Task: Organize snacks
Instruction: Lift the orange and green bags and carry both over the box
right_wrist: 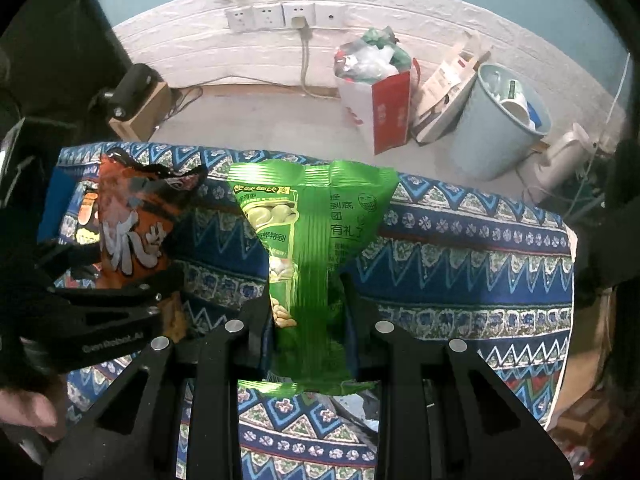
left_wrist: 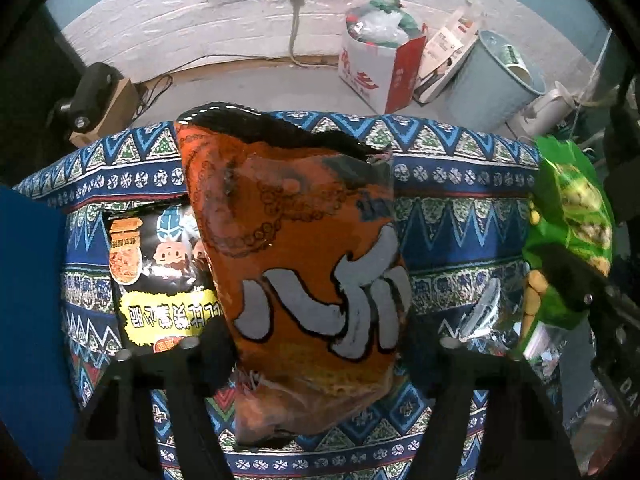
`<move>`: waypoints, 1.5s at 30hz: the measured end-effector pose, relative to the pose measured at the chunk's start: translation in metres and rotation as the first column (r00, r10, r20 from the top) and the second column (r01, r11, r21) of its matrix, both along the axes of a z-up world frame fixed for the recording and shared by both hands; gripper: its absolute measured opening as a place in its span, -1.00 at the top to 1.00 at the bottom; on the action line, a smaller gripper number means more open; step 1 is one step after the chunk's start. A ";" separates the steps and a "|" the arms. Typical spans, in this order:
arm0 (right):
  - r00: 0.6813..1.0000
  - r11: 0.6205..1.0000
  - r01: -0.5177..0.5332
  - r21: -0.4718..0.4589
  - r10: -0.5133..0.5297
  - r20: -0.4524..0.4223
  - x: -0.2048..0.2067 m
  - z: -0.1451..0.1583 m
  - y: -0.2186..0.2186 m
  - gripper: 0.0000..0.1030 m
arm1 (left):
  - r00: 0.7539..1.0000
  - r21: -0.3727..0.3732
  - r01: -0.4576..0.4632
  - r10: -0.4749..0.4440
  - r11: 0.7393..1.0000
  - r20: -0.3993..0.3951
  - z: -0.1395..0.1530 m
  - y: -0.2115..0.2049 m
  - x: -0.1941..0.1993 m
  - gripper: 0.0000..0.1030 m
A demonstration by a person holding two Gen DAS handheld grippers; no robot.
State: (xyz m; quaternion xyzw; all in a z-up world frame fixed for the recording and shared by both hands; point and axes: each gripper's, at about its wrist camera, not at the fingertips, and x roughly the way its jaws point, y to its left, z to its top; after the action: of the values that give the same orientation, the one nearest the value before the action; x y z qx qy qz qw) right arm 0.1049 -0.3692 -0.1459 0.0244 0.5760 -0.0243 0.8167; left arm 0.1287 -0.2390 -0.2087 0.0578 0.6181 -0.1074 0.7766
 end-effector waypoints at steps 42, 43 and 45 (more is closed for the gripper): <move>0.971 0.993 -0.120 0.011 0.115 0.209 -0.003 0.100 0.116 0.51 | 0.936 0.029 0.048 -0.055 0.998 0.348 0.158 0.154 -0.056 0.02; 0.969 0.991 -0.132 0.011 0.127 0.211 -0.002 0.101 0.122 0.51 | 0.934 0.032 0.042 -0.051 0.999 0.353 0.160 0.161 -0.058 0.02; 0.966 0.989 -0.149 0.011 0.144 0.214 -0.001 0.104 0.130 0.51 | 0.931 0.037 0.032 -0.044 0.999 0.362 0.164 0.172 -0.060 0.02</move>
State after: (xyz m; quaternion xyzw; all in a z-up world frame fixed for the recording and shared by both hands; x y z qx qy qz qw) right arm 0.1043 -0.2389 -0.0423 -0.0047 0.4859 0.0467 0.8727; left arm 0.0686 -0.0674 -0.0449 0.1003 0.4644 -0.1005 0.8741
